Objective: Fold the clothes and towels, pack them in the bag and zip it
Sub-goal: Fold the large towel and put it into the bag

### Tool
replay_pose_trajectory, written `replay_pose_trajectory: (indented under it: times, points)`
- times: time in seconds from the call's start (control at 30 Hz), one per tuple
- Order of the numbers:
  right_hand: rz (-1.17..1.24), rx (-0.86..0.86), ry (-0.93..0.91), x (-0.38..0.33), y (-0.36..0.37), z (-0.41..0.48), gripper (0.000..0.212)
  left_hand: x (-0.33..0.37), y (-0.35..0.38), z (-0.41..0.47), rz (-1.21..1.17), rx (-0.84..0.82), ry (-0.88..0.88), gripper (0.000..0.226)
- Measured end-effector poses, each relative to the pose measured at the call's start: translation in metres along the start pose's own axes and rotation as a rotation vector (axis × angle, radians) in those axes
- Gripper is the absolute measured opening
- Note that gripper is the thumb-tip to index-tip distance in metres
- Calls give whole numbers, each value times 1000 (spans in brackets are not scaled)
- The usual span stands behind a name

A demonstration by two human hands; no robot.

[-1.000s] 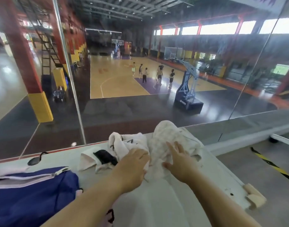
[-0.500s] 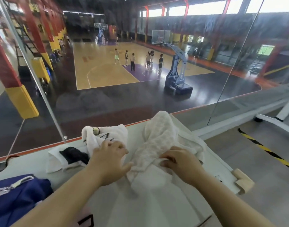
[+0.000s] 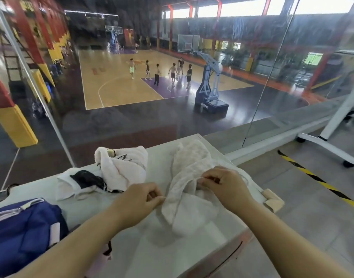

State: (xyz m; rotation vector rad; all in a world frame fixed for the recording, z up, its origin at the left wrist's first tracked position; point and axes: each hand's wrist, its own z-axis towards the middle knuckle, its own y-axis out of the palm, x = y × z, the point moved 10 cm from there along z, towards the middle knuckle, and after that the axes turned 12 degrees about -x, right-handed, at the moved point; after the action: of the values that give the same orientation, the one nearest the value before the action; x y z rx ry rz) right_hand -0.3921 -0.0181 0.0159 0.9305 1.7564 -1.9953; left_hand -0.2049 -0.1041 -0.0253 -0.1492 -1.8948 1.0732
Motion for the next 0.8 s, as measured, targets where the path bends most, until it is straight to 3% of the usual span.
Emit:
replay_pose_trajectory:
  times: [0.13,0.2,0.3,0.4,0.47,0.57,0.7,0.8]
  points:
    - [2,41,3,-18,1,-7,19,8,19,-9,-242,-109,16,50]
    - [25,45,5,-24,1,-8,21,14,21,-12,-412,-132,61,58]
    - [78,69,16,-32,-5,-9,22,22,21,-18,-559,-144,108,48]
    - [26,60,-19,-44,-10,-9,21,28,3,-25,-355,-1,116,17]
    - [-77,66,-79,-52,-19,-9,20,22,-19,-29,-272,130,70,32]
    - [-199,88,-177,-60,-37,-10,15,9,-54,-38,-275,264,-2,26]
    - [-265,130,-240,-66,-60,-12,12,-7,-85,-46,-476,329,-55,18]
    - [-355,98,-129,-53,-59,-5,11,-4,-92,-48,-494,314,-42,20]
